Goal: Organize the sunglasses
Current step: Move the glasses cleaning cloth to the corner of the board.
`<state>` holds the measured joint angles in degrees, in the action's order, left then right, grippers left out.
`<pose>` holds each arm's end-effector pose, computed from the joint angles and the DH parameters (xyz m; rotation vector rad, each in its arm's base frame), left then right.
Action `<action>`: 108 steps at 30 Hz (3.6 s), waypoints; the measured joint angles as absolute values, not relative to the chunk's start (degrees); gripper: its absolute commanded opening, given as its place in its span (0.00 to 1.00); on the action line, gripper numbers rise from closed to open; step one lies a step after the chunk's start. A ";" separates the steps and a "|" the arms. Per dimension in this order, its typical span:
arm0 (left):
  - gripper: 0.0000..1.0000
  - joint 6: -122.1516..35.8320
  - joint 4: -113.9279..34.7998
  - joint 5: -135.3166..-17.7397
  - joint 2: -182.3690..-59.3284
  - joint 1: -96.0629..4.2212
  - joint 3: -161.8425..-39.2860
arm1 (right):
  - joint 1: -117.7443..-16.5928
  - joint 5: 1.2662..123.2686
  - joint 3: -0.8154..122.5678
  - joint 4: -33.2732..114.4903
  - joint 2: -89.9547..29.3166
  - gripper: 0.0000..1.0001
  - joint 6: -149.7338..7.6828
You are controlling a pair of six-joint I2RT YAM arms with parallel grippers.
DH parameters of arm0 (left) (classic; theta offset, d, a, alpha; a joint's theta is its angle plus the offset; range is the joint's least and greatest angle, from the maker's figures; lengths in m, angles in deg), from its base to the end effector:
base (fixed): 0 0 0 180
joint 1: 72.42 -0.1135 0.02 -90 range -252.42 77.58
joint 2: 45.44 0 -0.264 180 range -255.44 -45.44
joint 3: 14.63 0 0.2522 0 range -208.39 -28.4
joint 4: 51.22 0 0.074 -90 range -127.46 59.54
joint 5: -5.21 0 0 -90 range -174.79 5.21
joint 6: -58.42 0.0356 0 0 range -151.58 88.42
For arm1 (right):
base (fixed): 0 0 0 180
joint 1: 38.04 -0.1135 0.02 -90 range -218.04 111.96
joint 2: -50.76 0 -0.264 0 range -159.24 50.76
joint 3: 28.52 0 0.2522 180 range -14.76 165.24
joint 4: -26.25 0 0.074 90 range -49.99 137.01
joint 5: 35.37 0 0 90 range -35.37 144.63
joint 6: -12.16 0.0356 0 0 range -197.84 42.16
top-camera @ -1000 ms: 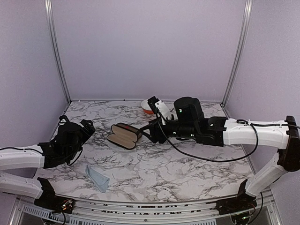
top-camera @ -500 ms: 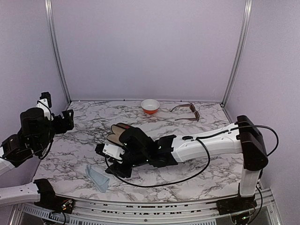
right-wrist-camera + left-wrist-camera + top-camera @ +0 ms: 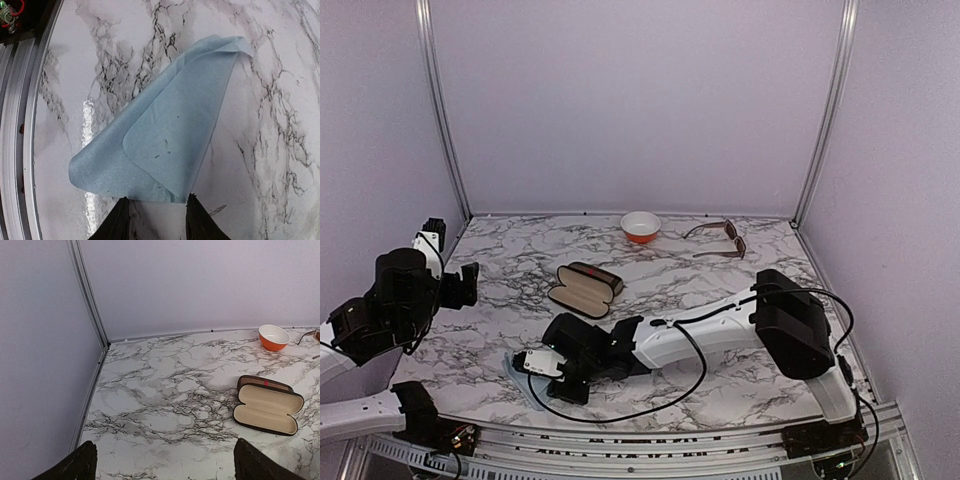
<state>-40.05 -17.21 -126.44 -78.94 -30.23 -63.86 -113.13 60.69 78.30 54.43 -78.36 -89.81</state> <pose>0.1182 -0.0752 0.2960 0.0469 1.8072 0.0602 0.1223 0.4740 0.1382 -1.7869 1.8108 0.5930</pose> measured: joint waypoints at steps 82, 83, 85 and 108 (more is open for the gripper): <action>0.93 -36.49 -17.84 -118.94 -82.94 -30.23 -62.70 | -111.45 61.00 61.14 45.75 -63.06 0.17 -80.39; 0.93 -36.49 -17.82 -118.88 -83.13 -30.23 -62.70 | -111.36 61.13 62.08 45.38 -64.13 0.19 -79.75; 0.93 -36.49 -17.82 -118.96 -83.46 -30.23 -62.70 | -111.32 61.57 64.83 44.90 -66.86 0.22 -79.01; 0.93 -36.44 -17.82 -120.01 -84.03 -30.23 -62.70 | -110.49 64.36 75.57 43.72 -80.37 0.09 -80.23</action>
